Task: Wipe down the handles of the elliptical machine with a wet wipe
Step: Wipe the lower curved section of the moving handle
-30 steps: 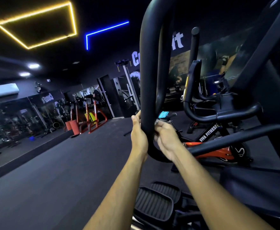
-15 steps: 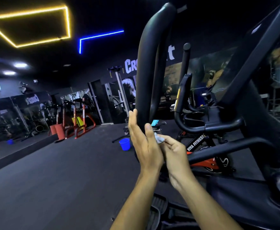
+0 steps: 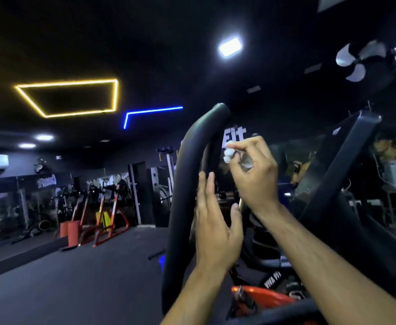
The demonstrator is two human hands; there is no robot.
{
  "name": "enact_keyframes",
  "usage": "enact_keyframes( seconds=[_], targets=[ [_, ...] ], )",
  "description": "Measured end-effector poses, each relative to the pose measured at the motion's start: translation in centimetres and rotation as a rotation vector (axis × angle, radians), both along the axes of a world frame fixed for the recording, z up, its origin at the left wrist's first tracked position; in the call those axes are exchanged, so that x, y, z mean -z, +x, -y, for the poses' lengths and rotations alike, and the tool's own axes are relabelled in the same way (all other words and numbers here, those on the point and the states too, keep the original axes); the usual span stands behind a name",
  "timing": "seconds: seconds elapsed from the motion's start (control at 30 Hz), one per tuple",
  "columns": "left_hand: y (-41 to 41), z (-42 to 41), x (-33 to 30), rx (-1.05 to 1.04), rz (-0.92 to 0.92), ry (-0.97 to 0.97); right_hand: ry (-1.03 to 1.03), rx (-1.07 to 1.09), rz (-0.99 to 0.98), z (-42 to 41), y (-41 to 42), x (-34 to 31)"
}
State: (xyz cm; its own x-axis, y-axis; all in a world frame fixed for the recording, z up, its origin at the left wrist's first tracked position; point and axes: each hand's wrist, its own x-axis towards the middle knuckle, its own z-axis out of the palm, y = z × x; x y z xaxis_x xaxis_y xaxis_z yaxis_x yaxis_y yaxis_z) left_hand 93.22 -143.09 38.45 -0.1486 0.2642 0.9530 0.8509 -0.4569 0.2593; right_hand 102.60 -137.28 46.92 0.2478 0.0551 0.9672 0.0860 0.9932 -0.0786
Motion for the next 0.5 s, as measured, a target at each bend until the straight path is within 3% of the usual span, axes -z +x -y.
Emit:
enact_keyframes(
  seconds=[0.1, 0.2, 0.3, 0.37, 0.5],
  targets=[
    [-0.2, -2.6, -1.0, -0.069, 0.100, -0.002, 0.349, 0.218, 0.174, -3.1, -0.2, -3.5],
    [-0.5, -3.4, -0.3, -0.106, 0.071, 0.054, 0.534, 0.339, 0.361, -6.3, -0.8, -3.6],
    [-0.7, -2.4, 2.0, -0.164, -0.102, 0.171, 0.644, 0.395, 0.388, -7.3, -0.6, -3.8],
    [-1.5, -1.4, 3.4, -0.259, -0.225, 0.351, 0.682, 0.475, 0.346, -6.9, -0.4, -4.3],
    [-2.4, 0.4, 3.5, -0.496, -0.310, 0.557, 0.672, 0.533, 0.379, -7.0, -0.1, -4.3]
  ],
)
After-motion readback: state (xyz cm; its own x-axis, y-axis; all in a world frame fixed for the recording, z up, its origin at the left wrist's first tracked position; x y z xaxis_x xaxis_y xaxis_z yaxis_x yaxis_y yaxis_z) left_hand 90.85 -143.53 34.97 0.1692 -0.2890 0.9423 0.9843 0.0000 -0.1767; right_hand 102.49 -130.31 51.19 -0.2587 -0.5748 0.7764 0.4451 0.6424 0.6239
